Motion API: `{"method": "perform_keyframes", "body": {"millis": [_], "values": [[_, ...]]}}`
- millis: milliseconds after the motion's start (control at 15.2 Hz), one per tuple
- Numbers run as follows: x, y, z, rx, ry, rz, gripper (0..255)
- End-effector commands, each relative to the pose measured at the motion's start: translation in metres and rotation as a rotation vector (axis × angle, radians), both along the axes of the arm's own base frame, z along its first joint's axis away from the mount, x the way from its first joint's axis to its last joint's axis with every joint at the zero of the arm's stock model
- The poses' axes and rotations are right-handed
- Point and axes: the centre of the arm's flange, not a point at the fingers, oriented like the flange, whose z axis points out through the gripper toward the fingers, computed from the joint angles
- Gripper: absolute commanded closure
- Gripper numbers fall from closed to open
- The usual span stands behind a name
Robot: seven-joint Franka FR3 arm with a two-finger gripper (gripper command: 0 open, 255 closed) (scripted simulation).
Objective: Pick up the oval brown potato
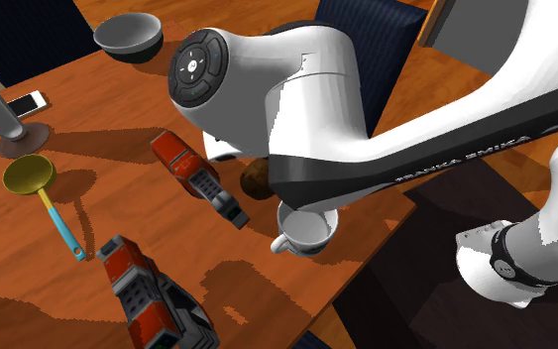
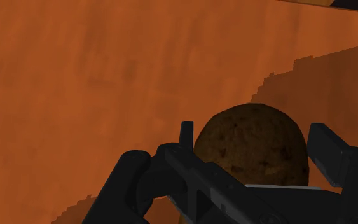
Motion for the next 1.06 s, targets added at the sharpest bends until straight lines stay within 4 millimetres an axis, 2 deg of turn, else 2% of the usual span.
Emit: {"method": "perform_keyframes", "body": {"millis": [0, 858, 990], "values": [[0.000, 0.000, 0.008, 0.000, 0.000, 0.000, 255], [0.000, 0.000, 0.076, 0.000, 0.000, 0.000, 255], [0.000, 0.000, 0.077, 0.000, 0.000, 0.000, 255]]}}
